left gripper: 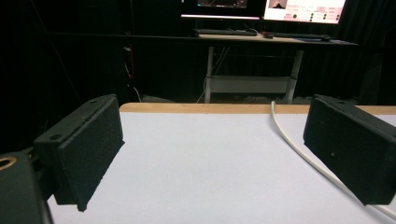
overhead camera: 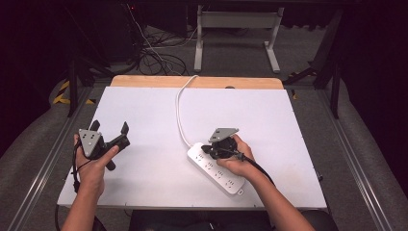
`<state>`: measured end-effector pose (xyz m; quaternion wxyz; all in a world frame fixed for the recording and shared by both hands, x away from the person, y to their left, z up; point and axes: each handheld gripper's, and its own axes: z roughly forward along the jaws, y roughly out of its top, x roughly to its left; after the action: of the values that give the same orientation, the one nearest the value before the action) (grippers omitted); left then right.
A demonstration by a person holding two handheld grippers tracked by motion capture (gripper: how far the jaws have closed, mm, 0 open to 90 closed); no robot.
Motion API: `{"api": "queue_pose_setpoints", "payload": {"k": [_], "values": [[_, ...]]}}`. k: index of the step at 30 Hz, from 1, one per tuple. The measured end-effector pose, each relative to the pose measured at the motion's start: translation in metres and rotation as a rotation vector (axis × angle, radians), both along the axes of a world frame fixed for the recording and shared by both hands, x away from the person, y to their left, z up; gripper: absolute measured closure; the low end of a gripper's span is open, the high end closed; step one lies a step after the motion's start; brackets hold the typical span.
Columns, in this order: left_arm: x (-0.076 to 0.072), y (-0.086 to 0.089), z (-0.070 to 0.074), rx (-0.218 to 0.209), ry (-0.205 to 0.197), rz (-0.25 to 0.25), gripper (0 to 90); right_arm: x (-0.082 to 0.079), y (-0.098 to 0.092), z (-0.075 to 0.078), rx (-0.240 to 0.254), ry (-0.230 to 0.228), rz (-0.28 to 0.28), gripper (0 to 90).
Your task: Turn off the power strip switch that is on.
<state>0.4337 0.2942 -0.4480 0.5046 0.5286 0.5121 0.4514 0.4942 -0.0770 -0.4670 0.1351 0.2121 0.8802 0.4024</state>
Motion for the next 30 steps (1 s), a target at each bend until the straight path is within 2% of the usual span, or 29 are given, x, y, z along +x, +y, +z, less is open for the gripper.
{"api": "queue_pose_setpoints", "payload": {"k": [6,10,12,13,14,16,18,19,22,24,25,26,30], "values": [[0.001,-0.001,0.000,-0.006,-0.003,-0.004,5.4,-0.004,0.004,0.002,-0.030,-0.029,-0.017,90.0],[0.001,-0.001,0.000,-0.005,-0.003,-0.004,5.4,-0.002,0.003,0.003,0.013,-0.016,-0.009,90.0],[0.002,-0.001,0.000,-0.011,-0.004,-0.005,5.4,-0.002,0.000,0.005,0.054,-0.017,-0.008,90.0],[0.002,-0.001,0.000,-0.009,-0.005,-0.004,5.4,-0.002,-0.003,0.011,0.096,-0.026,-0.008,90.0],[0.002,-0.001,0.000,-0.011,-0.004,-0.005,5.4,-0.002,-0.003,0.011,0.096,-0.026,-0.008,90.0],[0.002,0.000,0.000,-0.010,-0.003,-0.004,5.4,-0.003,-0.009,0.018,0.130,-0.036,-0.011,90.0],[0.001,-0.001,0.000,-0.015,-0.005,-0.002,5.4,-0.003,-0.021,0.026,0.163,-0.047,-0.023,90.0],[0.001,-0.001,0.001,-0.013,-0.006,-0.002,5.4,-0.003,-0.021,0.026,0.163,-0.047,-0.023,90.0],[0.001,0.000,0.001,-0.014,-0.006,0.000,5.5,-0.004,-0.039,0.033,0.219,-0.058,-0.046,90.0],[0.001,0.000,0.001,-0.011,-0.006,0.001,5.4,-0.007,-0.052,0.038,0.273,-0.078,-0.058,90.0],[0.001,0.000,0.001,-0.012,-0.008,0.001,5.4,-0.010,-0.067,0.043,0.319,-0.107,-0.084,90.0],[0.001,0.000,0.001,-0.012,-0.008,0.001,5.4,-0.010,-0.067,0.043,0.319,-0.107,-0.084,90.0],[0.000,0.000,0.001,-0.015,-0.010,0.002,5.4,-0.020,-0.097,0.051,0.402,-0.169,-0.143,90.0]]}}
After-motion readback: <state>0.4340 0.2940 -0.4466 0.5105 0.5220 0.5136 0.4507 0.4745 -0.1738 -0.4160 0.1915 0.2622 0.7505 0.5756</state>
